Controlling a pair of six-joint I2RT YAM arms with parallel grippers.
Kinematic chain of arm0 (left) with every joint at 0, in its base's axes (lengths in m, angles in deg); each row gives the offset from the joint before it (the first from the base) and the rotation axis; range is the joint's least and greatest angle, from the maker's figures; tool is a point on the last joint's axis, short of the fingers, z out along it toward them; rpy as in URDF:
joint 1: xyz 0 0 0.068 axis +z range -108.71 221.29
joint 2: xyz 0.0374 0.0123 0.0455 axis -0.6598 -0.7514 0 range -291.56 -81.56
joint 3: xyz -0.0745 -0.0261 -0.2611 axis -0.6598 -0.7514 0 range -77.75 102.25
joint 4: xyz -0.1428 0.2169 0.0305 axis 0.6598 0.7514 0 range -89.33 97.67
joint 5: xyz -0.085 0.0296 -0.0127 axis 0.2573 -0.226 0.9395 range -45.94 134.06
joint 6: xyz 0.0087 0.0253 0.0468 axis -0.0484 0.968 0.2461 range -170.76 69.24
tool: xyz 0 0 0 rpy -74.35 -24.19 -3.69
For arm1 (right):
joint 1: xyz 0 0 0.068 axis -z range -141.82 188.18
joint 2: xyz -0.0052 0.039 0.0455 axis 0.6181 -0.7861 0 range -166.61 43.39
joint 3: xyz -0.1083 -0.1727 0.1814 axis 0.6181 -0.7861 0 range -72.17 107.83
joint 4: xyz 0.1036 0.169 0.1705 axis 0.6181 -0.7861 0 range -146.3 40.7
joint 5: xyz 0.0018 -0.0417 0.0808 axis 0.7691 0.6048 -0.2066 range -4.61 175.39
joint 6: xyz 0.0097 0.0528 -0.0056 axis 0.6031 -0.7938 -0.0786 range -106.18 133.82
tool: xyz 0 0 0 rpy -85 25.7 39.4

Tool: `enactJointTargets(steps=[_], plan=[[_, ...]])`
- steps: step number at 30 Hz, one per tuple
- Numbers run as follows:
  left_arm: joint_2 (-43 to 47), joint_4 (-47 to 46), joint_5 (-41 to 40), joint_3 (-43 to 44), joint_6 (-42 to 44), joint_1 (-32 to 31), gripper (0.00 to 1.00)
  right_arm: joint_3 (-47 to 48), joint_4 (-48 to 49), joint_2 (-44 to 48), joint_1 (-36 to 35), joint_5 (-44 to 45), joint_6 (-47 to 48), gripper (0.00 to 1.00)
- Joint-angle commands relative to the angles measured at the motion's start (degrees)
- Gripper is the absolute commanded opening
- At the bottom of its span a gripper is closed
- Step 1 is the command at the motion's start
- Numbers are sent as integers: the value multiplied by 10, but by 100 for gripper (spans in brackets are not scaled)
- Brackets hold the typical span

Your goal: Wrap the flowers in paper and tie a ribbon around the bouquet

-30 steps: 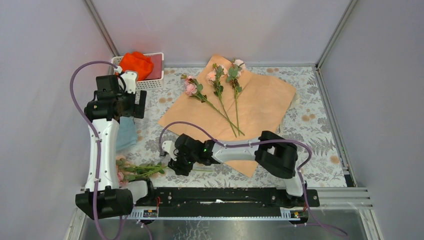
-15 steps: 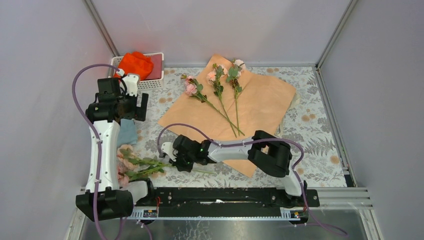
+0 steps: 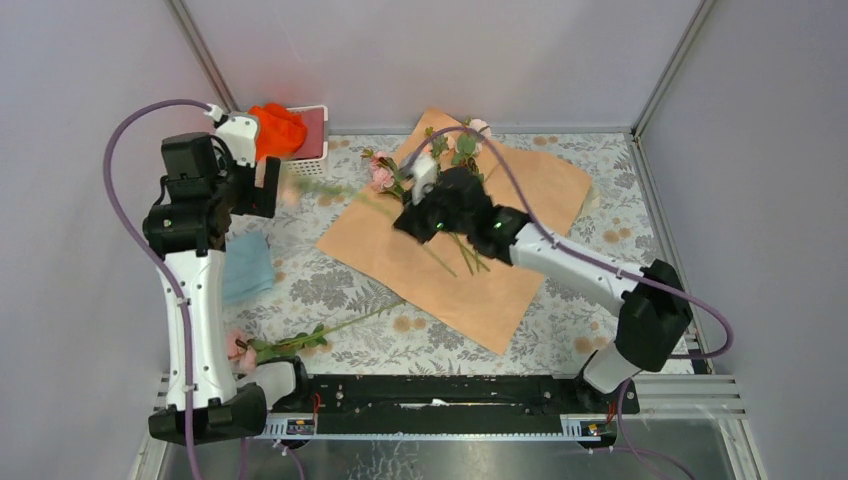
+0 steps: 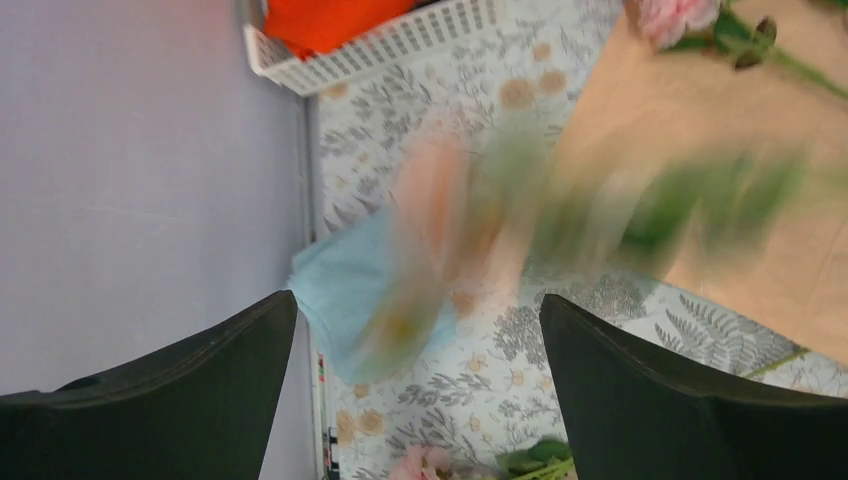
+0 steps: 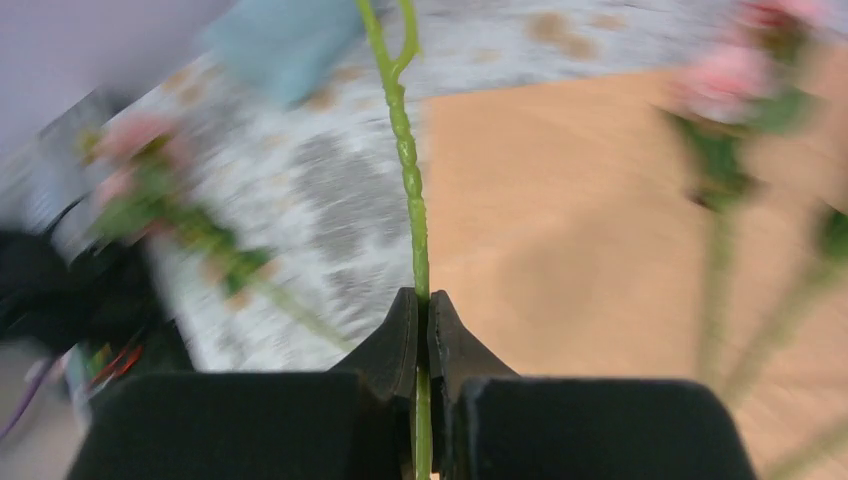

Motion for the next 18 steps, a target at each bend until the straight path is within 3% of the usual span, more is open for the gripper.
enactJointTargets(steps=[1,5,10,16,18], plan=[[10,13,-13,47,5,3,99,-72,106,-10,158,47,-134,0],[13,4,-6,8,-2,3,99,-43,140,-91,247,112,-165,0],[23,0,-25,-47,4,3,99,37,113,-209,272,145,-125,0],[17,-12,-29,-76,2,3,99,85,77,-267,274,135,-119,0],[11,-15,-26,-74,-3,2,99,96,57,-268,274,131,-129,15]])
